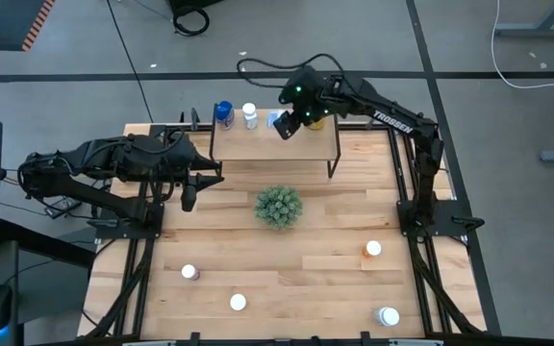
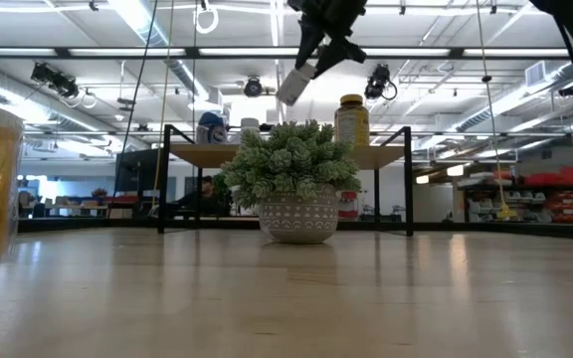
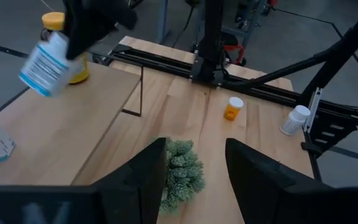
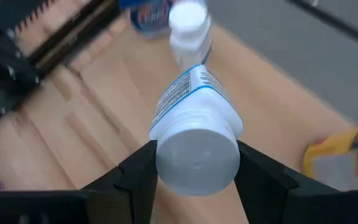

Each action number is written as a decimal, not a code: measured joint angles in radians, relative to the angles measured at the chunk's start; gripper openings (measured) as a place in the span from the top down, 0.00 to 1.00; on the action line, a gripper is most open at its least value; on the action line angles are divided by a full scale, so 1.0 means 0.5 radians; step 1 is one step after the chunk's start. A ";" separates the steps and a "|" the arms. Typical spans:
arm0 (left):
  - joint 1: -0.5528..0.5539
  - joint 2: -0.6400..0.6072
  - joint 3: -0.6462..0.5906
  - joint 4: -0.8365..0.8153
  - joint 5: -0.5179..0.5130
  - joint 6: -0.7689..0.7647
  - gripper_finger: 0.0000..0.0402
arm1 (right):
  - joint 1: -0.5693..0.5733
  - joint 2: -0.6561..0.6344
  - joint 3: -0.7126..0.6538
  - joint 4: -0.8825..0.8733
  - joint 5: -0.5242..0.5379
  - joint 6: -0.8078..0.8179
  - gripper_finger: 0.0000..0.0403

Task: Pick and place medicine bottles onto shelf by color
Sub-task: Put the right white medicine bottle on the shelf

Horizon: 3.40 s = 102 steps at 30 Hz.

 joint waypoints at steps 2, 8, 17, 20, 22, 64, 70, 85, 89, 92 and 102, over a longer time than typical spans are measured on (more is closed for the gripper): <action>0.000 0.000 0.000 0.000 -0.013 0.000 0.57 | -0.037 0.000 0.066 -0.029 0.004 -0.002 0.53; 0.087 0.001 0.000 0.001 -0.108 0.068 0.57 | -0.093 -0.002 0.187 -0.045 -0.028 0.026 0.53; 0.448 0.072 -0.003 0.173 -0.103 0.399 0.57 | 0.045 -0.002 0.188 -0.448 -0.004 0.135 0.53; 0.557 0.149 -0.002 0.192 0.076 0.487 0.57 | 0.081 -0.002 0.188 -0.455 -0.014 0.195 0.52; 0.600 0.241 -0.002 0.247 0.180 0.554 0.57 | 0.126 -0.002 0.188 -0.423 -0.046 0.238 0.52; 0.990 0.752 0.001 0.663 0.407 0.640 0.57 | 0.509 -0.003 0.185 -0.133 -0.089 0.500 0.52; 0.989 0.774 0.000 0.647 0.458 0.593 0.57 | 0.497 -0.003 0.185 -0.125 -0.084 0.408 0.52; 0.916 0.774 0.000 0.615 0.534 0.585 0.57 | 0.415 -0.003 0.185 -0.117 -0.107 0.288 0.52; 0.916 0.774 0.000 0.586 0.541 0.583 0.57 | 0.402 -0.003 0.185 -0.114 -0.097 0.273 0.52; 0.916 0.773 0.000 0.575 0.542 0.578 0.57 | 0.401 -0.003 0.185 -0.074 -0.078 0.263 0.52; 0.916 0.773 0.000 0.555 0.540 0.572 0.57 | 0.351 -0.003 0.185 -0.011 -0.048 0.259 0.52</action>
